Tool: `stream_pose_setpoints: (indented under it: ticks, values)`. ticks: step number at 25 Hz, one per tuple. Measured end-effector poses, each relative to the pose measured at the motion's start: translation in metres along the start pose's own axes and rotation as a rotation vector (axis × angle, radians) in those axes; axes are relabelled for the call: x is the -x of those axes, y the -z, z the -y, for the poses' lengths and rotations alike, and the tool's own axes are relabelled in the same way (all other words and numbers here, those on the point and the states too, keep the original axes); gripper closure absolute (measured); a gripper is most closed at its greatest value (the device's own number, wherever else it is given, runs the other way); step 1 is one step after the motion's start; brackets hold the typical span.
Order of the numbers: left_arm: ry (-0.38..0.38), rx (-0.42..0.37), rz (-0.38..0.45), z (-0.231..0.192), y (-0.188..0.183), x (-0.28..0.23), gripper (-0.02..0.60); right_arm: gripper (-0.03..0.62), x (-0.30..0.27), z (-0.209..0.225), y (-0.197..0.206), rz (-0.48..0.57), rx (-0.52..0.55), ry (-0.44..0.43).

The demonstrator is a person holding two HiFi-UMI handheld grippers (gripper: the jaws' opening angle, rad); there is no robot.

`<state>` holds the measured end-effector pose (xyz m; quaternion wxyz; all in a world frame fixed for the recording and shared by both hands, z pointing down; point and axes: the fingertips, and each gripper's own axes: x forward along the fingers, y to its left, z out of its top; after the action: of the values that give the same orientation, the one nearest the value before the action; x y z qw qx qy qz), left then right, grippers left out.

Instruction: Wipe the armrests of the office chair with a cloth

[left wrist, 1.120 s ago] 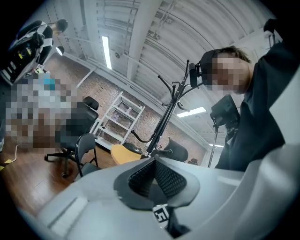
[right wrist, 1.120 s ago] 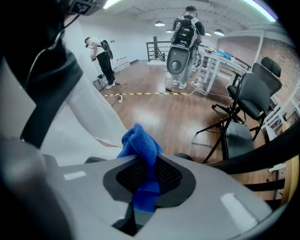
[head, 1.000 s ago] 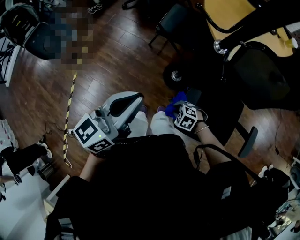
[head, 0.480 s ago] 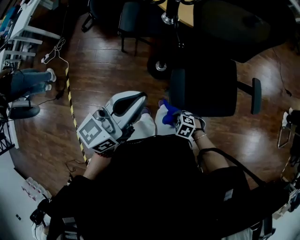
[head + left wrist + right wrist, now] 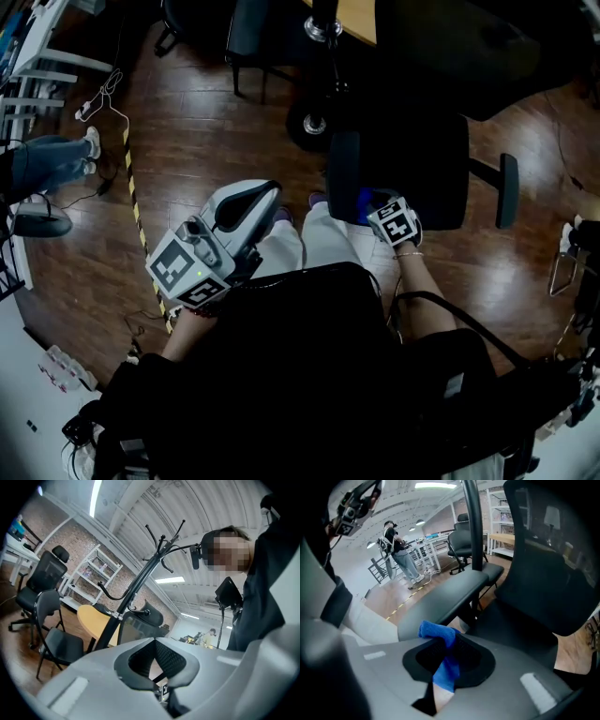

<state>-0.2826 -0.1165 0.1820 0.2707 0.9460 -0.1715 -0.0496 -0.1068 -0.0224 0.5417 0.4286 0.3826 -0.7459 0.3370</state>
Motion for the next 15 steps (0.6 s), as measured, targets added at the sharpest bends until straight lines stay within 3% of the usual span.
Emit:
stream_pose_setpoints:
  ticks: [3,7,10,12,15]
  values:
    - [-0.081,-0.004,0.035,-0.009,-0.006,0.013,0.575,0.543,-0.01,0.03,-0.037,0.004,0.047,0.017]
    - [-0.171,-0.109,0.017,-0.008,-0.016,0.024,0.575,0.543,-0.027,0.087,-0.092,0.035,0.135,0.016]
    - [-0.252,-0.11,0.033,-0.015,-0.015,0.037,0.575,0.543,-0.029,0.117,-0.139,0.064,0.208,0.041]
    - [-0.288,-0.097,0.043,-0.018,-0.014,0.045,0.575,0.543,-0.026,0.111,-0.167,0.127,0.346,0.03]
    - [-0.3,-0.112,0.058,-0.014,-0.02,0.049,0.575,0.543,-0.024,0.078,-0.188,0.207,0.52,-0.071]
